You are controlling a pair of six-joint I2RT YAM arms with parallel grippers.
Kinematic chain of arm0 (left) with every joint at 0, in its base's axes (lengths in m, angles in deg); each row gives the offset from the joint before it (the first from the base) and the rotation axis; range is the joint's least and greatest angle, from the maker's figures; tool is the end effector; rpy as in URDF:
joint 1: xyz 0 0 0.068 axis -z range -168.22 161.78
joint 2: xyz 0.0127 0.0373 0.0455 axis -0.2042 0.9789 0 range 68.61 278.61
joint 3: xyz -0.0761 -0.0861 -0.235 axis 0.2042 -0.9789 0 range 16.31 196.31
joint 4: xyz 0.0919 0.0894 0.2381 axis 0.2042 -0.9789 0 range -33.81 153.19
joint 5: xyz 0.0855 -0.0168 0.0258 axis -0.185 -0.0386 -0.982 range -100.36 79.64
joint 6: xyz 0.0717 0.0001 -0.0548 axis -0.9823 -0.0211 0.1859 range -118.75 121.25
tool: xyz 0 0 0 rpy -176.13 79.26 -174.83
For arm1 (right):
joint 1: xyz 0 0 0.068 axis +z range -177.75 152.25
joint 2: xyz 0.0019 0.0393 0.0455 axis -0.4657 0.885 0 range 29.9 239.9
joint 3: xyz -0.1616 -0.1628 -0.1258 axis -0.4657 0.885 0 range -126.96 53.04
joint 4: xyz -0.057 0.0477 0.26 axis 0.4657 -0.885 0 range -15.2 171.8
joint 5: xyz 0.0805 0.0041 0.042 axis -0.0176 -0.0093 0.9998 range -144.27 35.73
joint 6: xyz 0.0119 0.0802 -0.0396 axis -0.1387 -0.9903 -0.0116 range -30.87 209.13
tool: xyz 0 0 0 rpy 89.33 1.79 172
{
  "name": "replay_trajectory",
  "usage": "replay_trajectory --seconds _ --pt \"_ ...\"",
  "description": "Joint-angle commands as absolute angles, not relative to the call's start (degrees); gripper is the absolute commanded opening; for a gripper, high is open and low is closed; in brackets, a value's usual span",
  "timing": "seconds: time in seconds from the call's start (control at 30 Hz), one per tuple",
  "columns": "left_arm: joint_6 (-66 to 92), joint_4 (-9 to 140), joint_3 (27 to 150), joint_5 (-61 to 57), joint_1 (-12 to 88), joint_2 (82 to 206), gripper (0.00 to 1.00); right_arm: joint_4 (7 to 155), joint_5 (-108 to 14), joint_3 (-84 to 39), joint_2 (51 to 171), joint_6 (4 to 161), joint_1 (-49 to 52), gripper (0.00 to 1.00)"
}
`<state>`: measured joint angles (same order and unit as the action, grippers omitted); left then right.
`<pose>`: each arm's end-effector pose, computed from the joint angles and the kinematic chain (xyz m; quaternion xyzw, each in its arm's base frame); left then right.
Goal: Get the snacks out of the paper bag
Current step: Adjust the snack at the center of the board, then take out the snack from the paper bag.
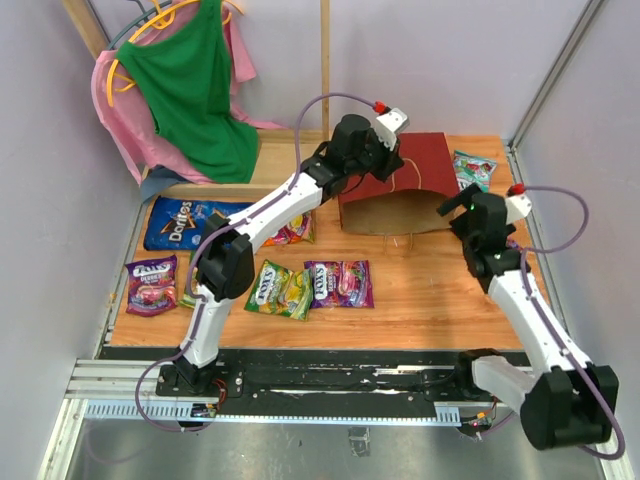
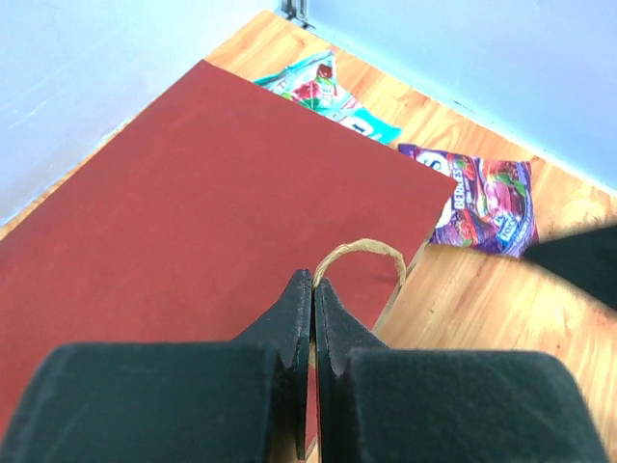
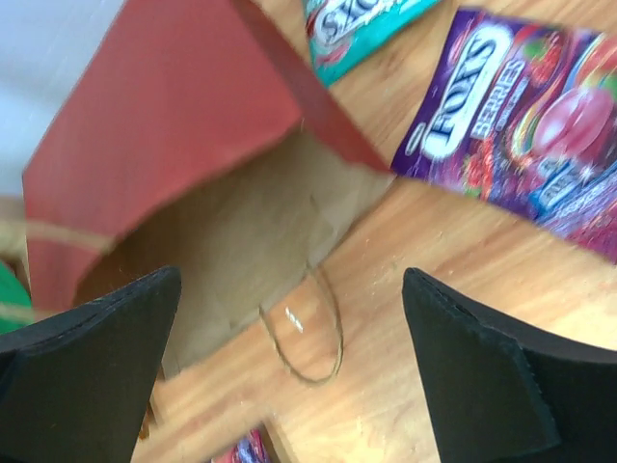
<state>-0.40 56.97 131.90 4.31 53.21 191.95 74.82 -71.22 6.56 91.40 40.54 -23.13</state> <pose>0.4113 -0.3902 0.3127 0.3600 0.6980 -0.3024 0.5401 0.3020 0.0008 0.2707 0.3834 0.7295 0.1385 0.5493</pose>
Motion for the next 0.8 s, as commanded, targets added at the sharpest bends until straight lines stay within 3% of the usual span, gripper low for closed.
replay_trajectory --seconds 0.0,0.27,0.53,0.77 --pt "1.1 55.8 135.9 2.3 52.9 193.8 0.02 80.3 -80.3 13.0 86.0 35.8 -11.9 0.98" --pt "0.8 53.3 139.0 2.6 52.9 195.5 0.02 87.4 -88.8 17.2 88.8 35.2 6.6 0.89" --pt "-0.3 51.8 140.5 2.4 52.7 195.8 0.03 96.3 -84.3 18.4 97.7 35.1 7.0 0.76" --pt "0.7 52.2 140.7 4.0 51.7 196.1 0.04 110.3 -75.5 19.3 107.1 38.5 4.7 0.75"
